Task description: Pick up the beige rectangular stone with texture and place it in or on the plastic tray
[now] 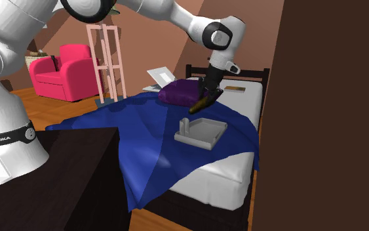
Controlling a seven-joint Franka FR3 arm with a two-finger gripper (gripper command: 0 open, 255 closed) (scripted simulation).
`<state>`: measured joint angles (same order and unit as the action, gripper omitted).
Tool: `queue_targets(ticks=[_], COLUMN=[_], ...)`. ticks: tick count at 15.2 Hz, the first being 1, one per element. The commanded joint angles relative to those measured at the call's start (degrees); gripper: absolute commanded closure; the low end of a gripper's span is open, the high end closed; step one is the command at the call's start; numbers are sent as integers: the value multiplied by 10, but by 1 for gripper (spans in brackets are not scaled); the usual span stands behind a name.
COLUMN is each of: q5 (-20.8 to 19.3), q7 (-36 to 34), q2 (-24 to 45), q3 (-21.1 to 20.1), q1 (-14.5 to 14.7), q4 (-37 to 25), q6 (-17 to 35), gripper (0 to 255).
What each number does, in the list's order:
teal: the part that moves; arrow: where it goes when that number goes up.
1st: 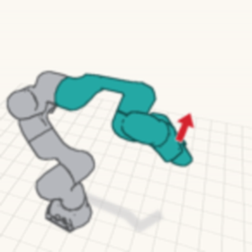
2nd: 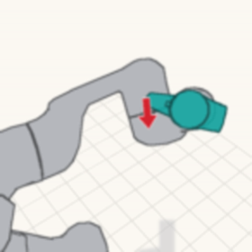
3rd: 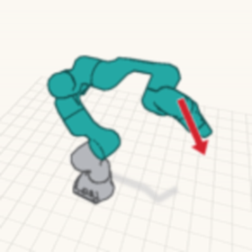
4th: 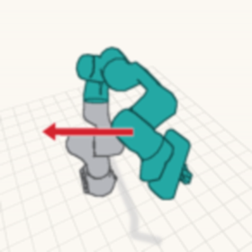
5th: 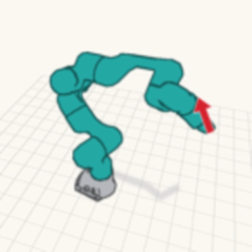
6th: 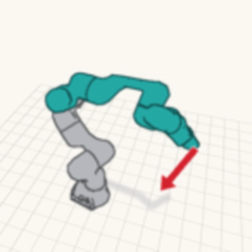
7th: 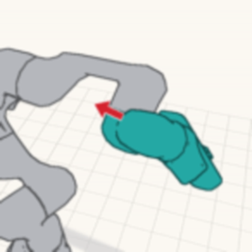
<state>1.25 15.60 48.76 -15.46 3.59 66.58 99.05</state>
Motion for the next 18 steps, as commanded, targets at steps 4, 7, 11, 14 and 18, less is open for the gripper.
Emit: queue_targets(ticks=[4, 7, 11, 14, 18], q5=[-3, -4, -6, -7, -7], q7=[6, 8, 10, 12, 12], q2=[19, 30, 46, 56, 56], q3=[3, 4, 6, 7, 7], q1=[0, 1, 2, 3, 3], q4=[3, 7, 10, 9, 9], q6=[21, 36, 55, 64, 64], gripper=[255, 255, 255, 255, 255])
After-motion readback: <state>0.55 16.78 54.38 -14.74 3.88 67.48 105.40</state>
